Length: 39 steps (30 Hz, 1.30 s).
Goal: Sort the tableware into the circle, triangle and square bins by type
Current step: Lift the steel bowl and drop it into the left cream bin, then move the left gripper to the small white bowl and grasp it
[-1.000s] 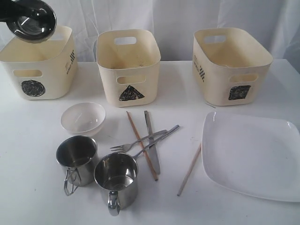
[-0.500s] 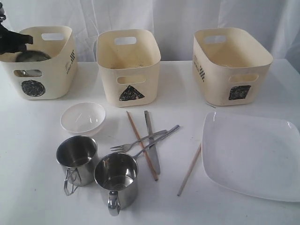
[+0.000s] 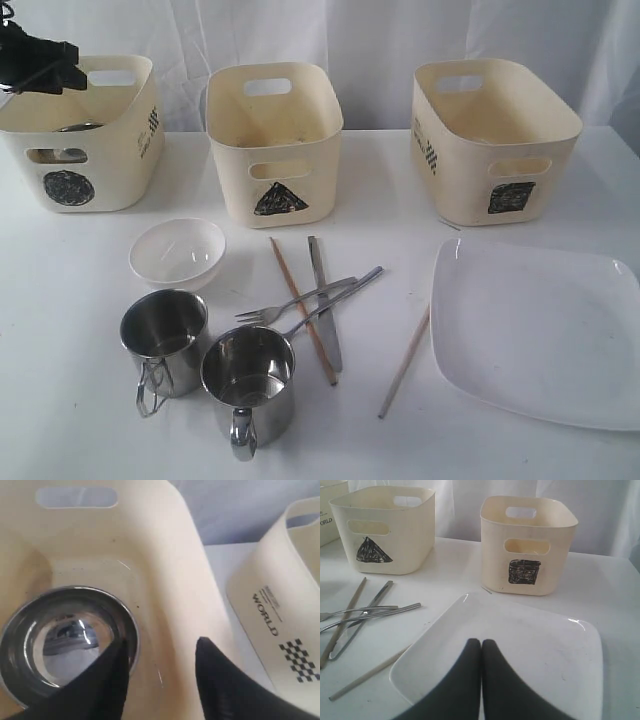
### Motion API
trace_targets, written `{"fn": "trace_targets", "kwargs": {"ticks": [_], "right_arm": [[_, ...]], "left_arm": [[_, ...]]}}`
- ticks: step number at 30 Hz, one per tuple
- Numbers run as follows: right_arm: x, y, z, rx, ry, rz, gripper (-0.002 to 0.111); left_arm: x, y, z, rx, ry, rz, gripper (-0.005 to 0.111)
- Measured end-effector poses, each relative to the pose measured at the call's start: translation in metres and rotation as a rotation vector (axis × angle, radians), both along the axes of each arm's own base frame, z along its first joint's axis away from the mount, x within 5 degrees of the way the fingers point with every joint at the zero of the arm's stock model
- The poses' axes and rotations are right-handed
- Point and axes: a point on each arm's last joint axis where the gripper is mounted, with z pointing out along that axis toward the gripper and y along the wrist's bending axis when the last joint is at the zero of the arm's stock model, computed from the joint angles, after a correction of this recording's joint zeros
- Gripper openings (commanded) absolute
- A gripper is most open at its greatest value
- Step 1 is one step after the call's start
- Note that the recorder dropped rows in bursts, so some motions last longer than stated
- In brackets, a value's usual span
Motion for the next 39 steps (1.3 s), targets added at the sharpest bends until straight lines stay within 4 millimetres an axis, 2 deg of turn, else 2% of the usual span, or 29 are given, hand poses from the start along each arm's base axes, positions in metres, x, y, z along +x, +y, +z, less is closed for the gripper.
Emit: {"fn": "trace_targets", "kwargs": {"ticks": [6, 13, 17, 21, 24, 28, 32, 37, 38, 39], "right_arm": [[0.0, 0.0, 0.0, 0.0, 0.0, 0.0, 0.0], [0.0, 0.0, 0.0, 0.0, 0.0, 0.0, 0.0], [0.0, 0.0, 0.0, 0.0, 0.0, 0.0, 0.0], [0.0, 0.0, 0.0, 0.0, 0.0, 0.0, 0.0], [0.0, 0.0, 0.0, 0.0, 0.0, 0.0, 0.0], [0.0, 0.0, 0.0, 0.0, 0.0, 0.0, 0.0], [0.0, 0.0, 0.0, 0.0, 0.0, 0.0, 0.0], [0.0, 0.0, 0.0, 0.0, 0.0, 0.0, 0.0], [0.0, 0.0, 0.0, 0.0, 0.0, 0.0, 0.0], [0.0, 0.0, 0.0, 0.0, 0.0, 0.0, 0.0]], "left_arm": [[-0.023, -0.009, 0.028, -0.004, -0.019, -0.103, 0.028], [-0.065, -0.023, 0.048, -0.023, -0.006, -0.251, 0.034], [-0.095, -0.031, 0.063, -0.051, -0.004, -0.328, 0.033], [-0.126, -0.037, 0.082, -0.051, -0.03, -0.364, 0.033], [-0.147, -0.04, 0.087, -0.055, -0.03, -0.371, 0.034], [-0.17, -0.043, 0.073, -0.073, 0.027, -0.37, 0.034], [-0.184, -0.043, 0.039, -0.088, 0.114, -0.325, 0.034], [-0.199, -0.044, 0.005, -0.102, 0.202, -0.307, 0.034], [-0.201, -0.044, 0.0, -0.106, 0.214, -0.304, 0.036], [-0.202, -0.044, -0.004, -0.103, 0.216, -0.3, 0.046]]}}
